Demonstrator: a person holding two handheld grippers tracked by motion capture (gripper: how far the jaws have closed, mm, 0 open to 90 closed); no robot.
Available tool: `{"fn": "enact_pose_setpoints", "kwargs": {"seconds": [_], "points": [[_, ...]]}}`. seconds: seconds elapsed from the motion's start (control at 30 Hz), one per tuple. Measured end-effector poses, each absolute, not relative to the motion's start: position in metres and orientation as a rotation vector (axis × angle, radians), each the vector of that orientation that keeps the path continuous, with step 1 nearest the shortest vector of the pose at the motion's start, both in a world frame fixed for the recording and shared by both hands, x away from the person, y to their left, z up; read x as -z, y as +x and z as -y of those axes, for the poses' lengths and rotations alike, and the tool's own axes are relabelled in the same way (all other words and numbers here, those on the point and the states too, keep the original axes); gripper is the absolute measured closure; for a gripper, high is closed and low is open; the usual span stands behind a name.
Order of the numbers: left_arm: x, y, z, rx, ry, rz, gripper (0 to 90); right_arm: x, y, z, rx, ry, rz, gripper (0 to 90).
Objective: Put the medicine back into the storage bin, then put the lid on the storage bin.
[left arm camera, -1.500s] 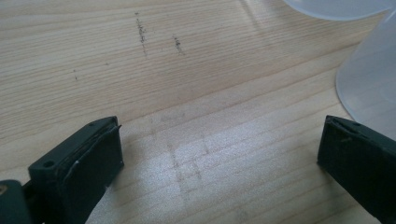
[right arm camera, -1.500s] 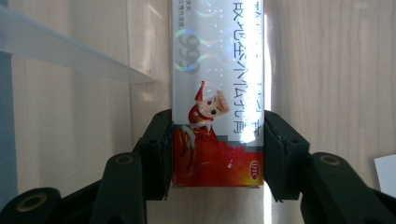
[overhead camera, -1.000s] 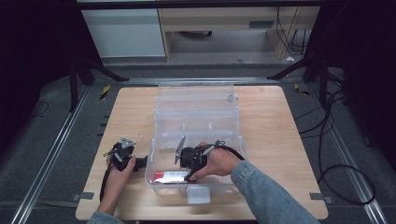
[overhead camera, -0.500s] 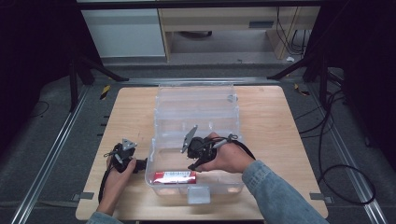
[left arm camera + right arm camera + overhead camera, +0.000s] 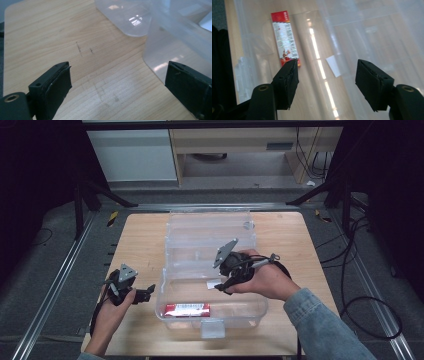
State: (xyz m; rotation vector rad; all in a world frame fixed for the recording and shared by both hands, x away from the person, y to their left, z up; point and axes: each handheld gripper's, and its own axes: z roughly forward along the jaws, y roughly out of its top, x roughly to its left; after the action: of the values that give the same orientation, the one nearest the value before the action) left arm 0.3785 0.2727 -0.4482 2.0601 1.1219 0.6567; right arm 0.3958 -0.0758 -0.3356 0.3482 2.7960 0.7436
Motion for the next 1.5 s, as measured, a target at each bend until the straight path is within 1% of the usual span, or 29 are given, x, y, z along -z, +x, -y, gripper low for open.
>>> {"fn": "enact_pose_setpoints", "kwargs": {"seconds": [0.13,0.23,0.27,0.4,0.5,0.53,0.63,0.77,0.9,0.97,1.07,1.1,1.2,1.27,1.3,1.33,1.5], "points": [[0.437,0.374,-0.274,-0.643,2.065,-1.086,5.9,0.320,0.406,0.093,-0.772,0.395,-2.729,32.5],[0.427,0.370,-0.276,-0.619,2.057,-1.066,5.8,0.315,0.411,0.100,-0.779,0.424,-2.716,31.2],[0.425,0.370,-0.276,-0.607,2.054,-1.062,5.6,0.311,0.417,0.107,-0.771,0.458,-2.708,34.1],[0.419,0.368,-0.277,-0.556,2.049,-1.048,5.2,0.307,0.422,0.113,-0.767,0.473,-2.689,34.9],[0.415,0.367,-0.277,-0.546,2.050,-1.035,5.4,0.305,0.428,0.117,-0.758,0.496,-2.675,32.5],[0.412,0.368,-0.275,-0.529,2.046,-1.060,6.0,0.305,0.430,0.118,-0.758,0.502,-2.672,31.5],[0.408,0.367,-0.273,-0.517,2.045,-1.063,6.7,0.306,0.435,0.119,-0.759,0.511,-2.668,30.0],[0.397,0.364,-0.265,-0.530,2.064,-1.013,8.0,0.304,0.447,0.125,-0.769,0.537,-2.628,29.9],[0.386,0.359,-0.256,-0.522,2.070,-0.950,11.5,0.297,0.458,0.130,-0.725,0.544,-2.611,37.7],[0.384,0.358,-0.253,-0.522,2.070,-0.935,13.2,0.296,0.460,0.130,-0.717,0.542,-2.613,38.4],[0.379,0.353,-0.245,-0.517,2.089,-0.885,19.8,0.293,0.466,0.133,-0.696,0.545,-2.604,42.4],[0.379,0.352,-0.244,-0.513,2.090,-0.874,19.8,0.293,0.466,0.133,-0.696,0.545,-2.604,42.4],[0.376,0.348,-0.237,-0.495,2.106,-0.830,25.8,0.294,0.471,0.134,-0.687,0.561,-2.615,45.4],[0.374,0.345,-0.231,-0.496,2.126,-0.799,26.9,0.294,0.472,0.135,-0.683,0.563,-2.618,46.7],[0.374,0.344,-0.228,-0.483,2.132,-0.781,29.6,0.295,0.475,0.135,-0.679,0.560,-2.624,48.7],[0.374,0.344,-0.228,-0.483,2.132,-0.781,30.4,0.296,0.476,0.135,-0.680,0.559,-2.628,50.0],[0.376,0.342,-0.218,-0.446,2.158,-0.742,34.6,0.300,0.481,0.131,-0.658,0.540,-2.646,52.8]]}}
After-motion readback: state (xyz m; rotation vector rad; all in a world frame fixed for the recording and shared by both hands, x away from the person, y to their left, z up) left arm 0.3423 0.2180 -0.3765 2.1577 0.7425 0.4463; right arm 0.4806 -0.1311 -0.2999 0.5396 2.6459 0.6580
